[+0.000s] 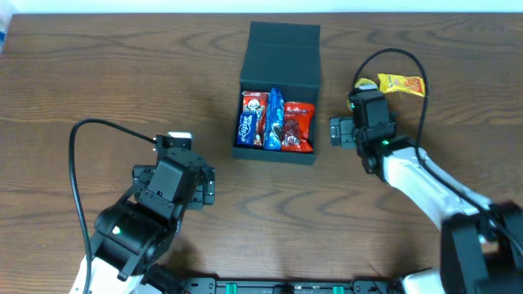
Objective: Pack container
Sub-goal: 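Move the right gripper to the yellow Mentos tub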
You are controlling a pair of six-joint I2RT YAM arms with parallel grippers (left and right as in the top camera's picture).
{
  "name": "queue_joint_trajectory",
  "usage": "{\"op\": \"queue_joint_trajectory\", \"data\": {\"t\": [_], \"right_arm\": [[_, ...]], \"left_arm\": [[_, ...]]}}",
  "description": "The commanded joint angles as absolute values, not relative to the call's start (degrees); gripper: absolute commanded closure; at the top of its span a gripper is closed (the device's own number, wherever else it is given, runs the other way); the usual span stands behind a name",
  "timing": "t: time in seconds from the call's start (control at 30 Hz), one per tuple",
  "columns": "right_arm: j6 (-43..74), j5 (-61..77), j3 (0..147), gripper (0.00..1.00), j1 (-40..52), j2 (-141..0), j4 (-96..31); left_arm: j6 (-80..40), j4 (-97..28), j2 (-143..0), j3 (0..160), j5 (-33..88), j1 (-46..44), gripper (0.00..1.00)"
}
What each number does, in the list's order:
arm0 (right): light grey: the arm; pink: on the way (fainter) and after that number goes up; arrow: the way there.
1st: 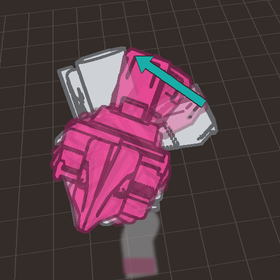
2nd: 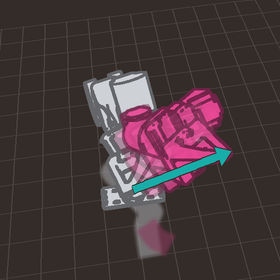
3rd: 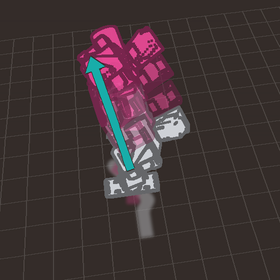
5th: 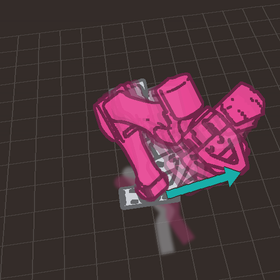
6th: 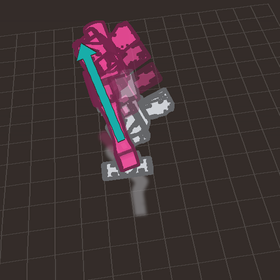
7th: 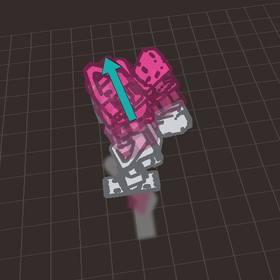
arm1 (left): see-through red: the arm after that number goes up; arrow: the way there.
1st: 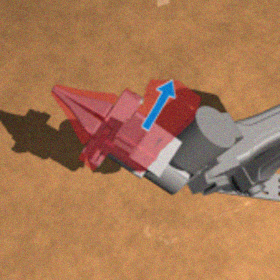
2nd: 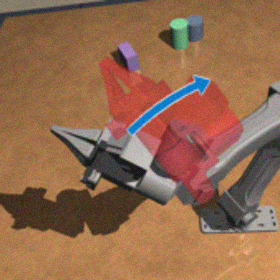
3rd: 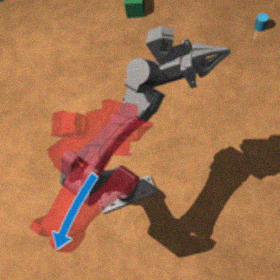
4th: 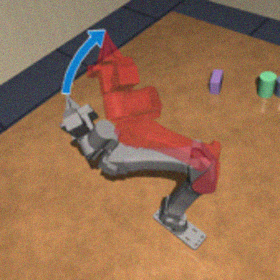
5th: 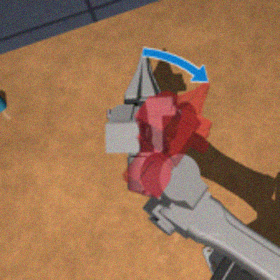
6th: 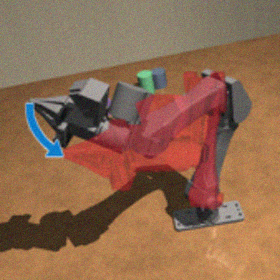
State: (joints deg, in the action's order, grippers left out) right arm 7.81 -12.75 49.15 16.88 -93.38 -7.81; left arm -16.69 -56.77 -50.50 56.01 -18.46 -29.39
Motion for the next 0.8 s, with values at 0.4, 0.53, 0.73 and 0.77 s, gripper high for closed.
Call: {"op": "queue_joint_trajectory", "data": {"t": [0.4, 0.53, 0.73, 0.77], "right_arm": [[5.04, -12.21, 48.82, 0.01, 13.26, -104.18, 6.35], [5.04, -12.19, 48.82, 0.01, 11.88, -104.18, 8.93], [5.04, -12.16, 48.82, 0.01, 11.09, -104.2, 12.78], [5.04, -12.16, 48.82, 0.01, 10.96, -104.2, 13.54]], "left_arm": [[-16.71, -56.95, -50.57, 55.81, -19.88, -29.17, 0.04], [-16.71, -56.95, -50.54, 55.81, -19.88, -29.17, 0.05], [-16.71, -56.95, -50.57, 55.81, -19.88, -29.17, 0.05], [-16.71, -56.95, -50.57, 55.81, -19.88, -29.17, 0.05]]}}
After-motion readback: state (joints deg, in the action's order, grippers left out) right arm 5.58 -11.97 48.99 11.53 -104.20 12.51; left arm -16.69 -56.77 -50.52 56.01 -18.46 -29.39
